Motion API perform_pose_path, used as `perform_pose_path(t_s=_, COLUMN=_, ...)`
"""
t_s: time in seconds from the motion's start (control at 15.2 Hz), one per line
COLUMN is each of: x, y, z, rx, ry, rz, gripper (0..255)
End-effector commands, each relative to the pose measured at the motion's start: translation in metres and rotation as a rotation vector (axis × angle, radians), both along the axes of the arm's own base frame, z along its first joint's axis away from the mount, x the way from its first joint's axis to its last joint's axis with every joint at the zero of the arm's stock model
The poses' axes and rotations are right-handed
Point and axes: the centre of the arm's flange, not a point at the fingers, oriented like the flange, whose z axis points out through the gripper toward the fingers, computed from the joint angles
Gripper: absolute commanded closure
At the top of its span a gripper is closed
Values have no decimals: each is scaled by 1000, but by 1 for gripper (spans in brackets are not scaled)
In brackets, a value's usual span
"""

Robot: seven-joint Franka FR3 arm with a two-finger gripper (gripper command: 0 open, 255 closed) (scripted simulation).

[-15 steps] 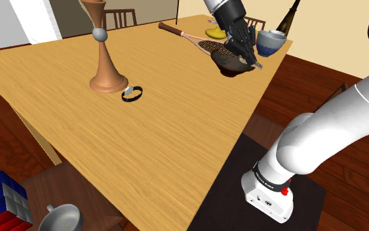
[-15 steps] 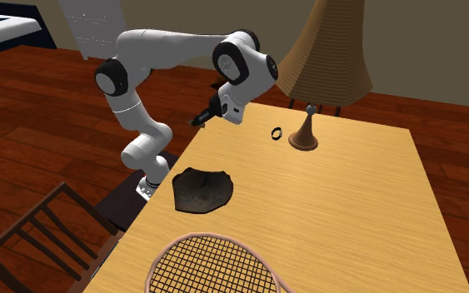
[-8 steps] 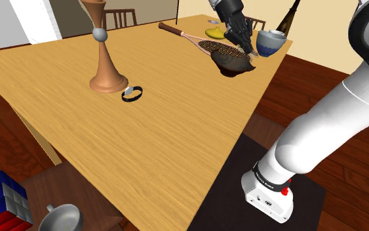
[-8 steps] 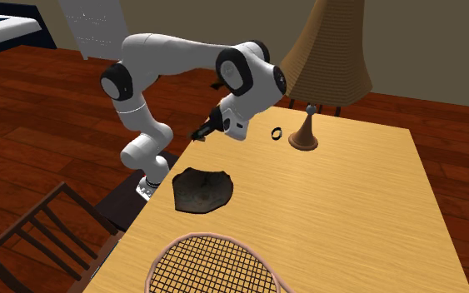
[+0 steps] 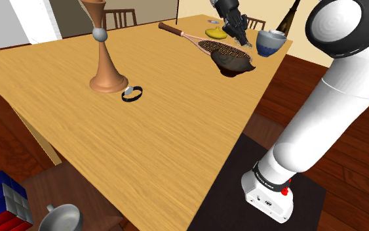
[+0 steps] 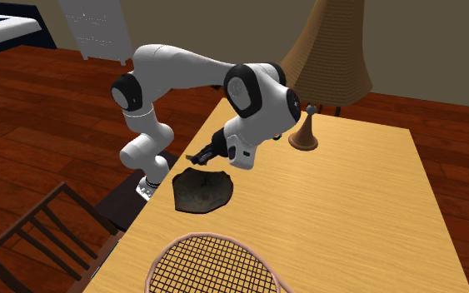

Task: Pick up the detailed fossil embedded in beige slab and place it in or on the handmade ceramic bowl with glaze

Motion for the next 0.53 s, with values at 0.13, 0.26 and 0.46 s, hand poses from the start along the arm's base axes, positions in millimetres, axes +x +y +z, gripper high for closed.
perform_pose_path(t_s=0.13, x=19, y=-28, z=-12, rx=0, ry=0, rz=1, gripper=255)
perform_pose_path(t_s=0.26, x=19, y=-28, z=-23, rx=0, ry=0, rz=1, gripper=255)
perform_pose_path(t_s=0.46, x=19, y=-28, z=-38, rx=0, ry=0, rz=1, gripper=255)
